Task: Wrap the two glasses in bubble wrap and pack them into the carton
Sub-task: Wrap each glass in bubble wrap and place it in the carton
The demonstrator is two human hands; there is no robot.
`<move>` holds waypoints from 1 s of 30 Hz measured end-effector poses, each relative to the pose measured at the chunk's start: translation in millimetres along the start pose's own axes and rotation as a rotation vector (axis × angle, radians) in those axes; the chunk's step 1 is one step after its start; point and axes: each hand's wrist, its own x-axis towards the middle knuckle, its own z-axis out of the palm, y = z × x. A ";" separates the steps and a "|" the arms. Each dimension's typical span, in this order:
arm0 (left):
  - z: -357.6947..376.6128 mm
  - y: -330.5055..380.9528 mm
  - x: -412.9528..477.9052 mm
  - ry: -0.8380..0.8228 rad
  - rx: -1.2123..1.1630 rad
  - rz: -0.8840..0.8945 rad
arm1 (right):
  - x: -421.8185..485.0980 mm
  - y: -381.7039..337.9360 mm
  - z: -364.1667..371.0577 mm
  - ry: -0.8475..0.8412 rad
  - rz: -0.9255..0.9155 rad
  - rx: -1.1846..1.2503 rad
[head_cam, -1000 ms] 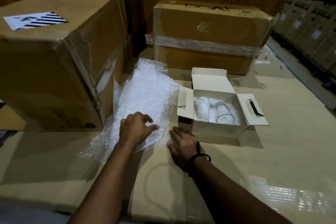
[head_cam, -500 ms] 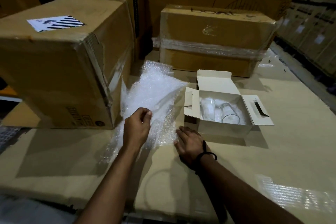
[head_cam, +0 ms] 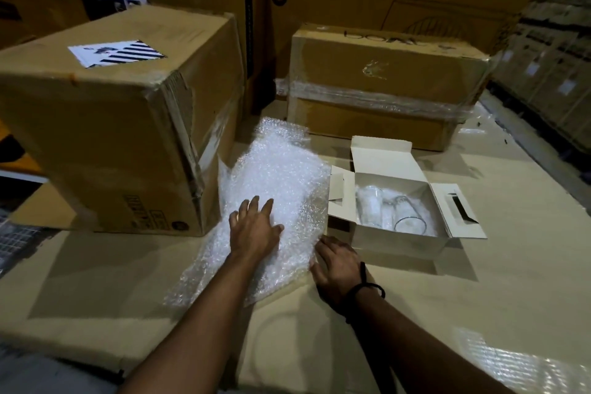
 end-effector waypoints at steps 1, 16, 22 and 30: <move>0.5 0.8 7.2 -0.024 0.008 -0.028 | 0.3 1.4 1.8 0.017 -0.011 -0.005; -39.3 25.7 -10.2 0.504 -0.494 -0.064 | -0.5 6.4 8.5 0.087 -0.048 -0.038; -23.7 33.9 -80.1 0.152 -0.430 -0.118 | 0.0 1.7 -13.1 -0.041 0.061 0.246; -6.2 48.0 -136.8 0.023 -0.442 0.119 | -5.4 -17.2 -46.4 0.042 0.556 0.747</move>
